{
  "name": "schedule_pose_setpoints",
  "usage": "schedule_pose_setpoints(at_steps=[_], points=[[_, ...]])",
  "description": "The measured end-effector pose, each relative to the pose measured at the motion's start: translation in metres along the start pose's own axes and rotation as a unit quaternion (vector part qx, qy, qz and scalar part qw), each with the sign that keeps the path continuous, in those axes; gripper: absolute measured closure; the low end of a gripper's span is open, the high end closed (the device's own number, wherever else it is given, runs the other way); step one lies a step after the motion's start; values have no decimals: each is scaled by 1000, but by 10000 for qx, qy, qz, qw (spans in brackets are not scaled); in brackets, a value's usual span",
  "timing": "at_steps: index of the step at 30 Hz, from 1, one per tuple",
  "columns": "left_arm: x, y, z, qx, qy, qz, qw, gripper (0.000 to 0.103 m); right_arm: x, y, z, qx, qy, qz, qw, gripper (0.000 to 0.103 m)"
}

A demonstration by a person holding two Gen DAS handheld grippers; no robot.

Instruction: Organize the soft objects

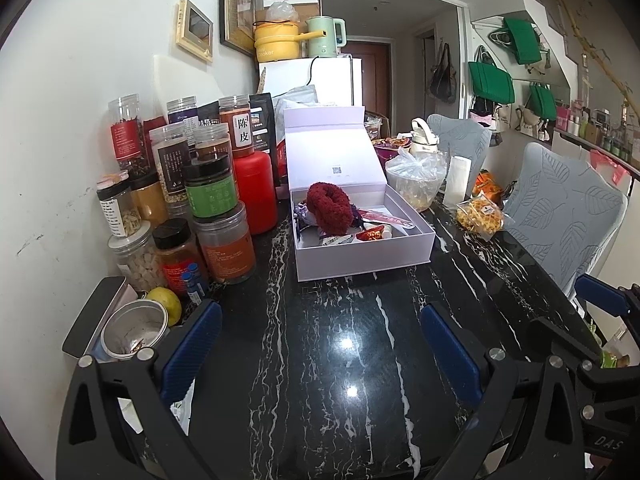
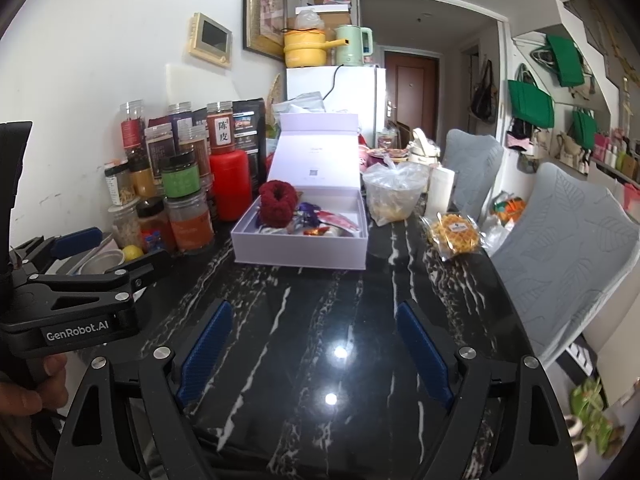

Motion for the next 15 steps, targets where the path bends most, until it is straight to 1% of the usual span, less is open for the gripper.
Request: schedule_pose_setpoints(at_steps=[12, 15], points=[[0, -8, 2, -25, -1, -81, 10000, 1, 2, -4, 3, -42, -33, -8, 10000, 17], [-1, -10, 2, -82, 32, -102, 9999, 1, 3, -4, 5, -34, -57, -20, 10000, 15]])
Point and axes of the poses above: each gripper's, at about its wrist camera, not at the fingertips, and z roughly against the way its jaws point, y to its left, x to its top, the point moved 10 cm from there along -z, roughly the way its jaws point, and after that the axes turned 1 degree about z, right-handed, at the moved point
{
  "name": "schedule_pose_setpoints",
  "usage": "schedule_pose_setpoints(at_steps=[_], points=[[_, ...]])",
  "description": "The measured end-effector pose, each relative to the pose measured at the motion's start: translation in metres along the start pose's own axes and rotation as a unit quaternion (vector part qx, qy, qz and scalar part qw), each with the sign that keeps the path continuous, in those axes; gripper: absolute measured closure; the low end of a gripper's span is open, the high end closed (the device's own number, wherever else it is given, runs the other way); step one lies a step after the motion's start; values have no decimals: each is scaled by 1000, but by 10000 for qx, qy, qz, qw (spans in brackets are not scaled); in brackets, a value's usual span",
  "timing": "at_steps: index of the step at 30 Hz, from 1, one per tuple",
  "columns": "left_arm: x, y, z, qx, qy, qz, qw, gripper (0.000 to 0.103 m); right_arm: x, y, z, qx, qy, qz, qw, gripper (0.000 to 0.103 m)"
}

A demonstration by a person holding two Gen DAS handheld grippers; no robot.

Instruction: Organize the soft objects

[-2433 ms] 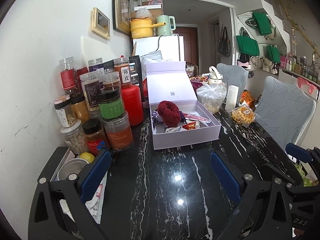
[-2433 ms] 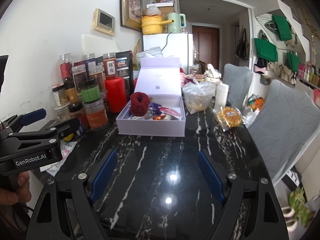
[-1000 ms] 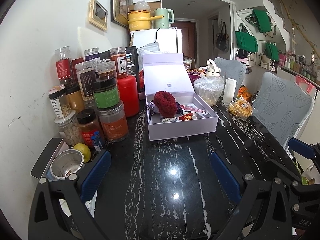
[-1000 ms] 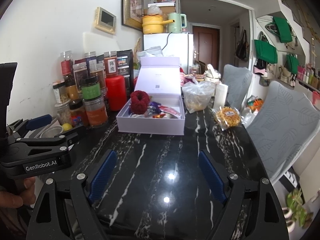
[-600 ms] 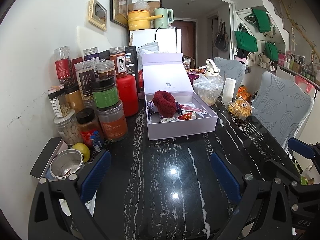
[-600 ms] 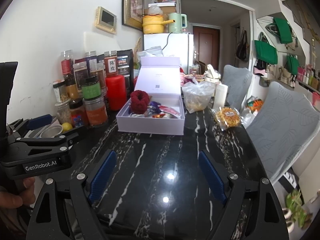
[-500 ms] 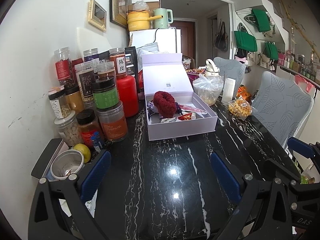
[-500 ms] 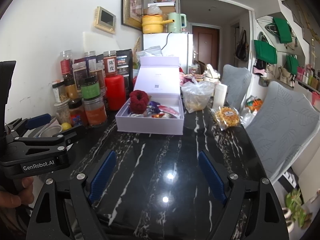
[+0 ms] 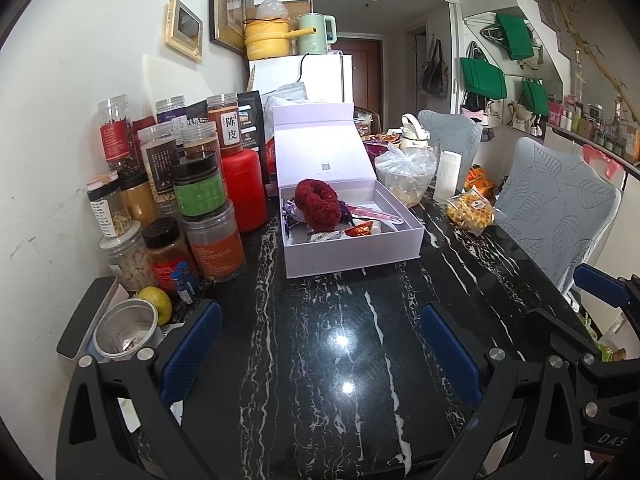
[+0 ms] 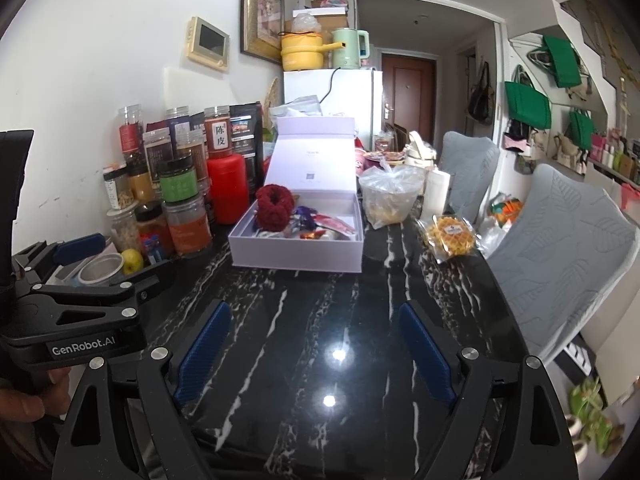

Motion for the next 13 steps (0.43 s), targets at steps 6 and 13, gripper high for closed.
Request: schedule_pose_setpoints(at_steps=[6, 13], points=[[-3, -2, -2, -96, 58, 52, 9999, 1, 0, -1, 2, -19, -7, -6, 10000, 14], [-5, -4, -2, -138, 54, 11, 9999, 1, -1, -2, 1, -38, 16, -24, 10000, 13]])
Point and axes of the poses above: each gripper's, at about its wrist camera, not at the fingertips, and z roughly against the way its jaws point, y to its left, x to its top, the point moved 10 cm from there along -z, roughly the way its jaws point, and after that the axes turned 1 degree about z, right-handed, at the moved point
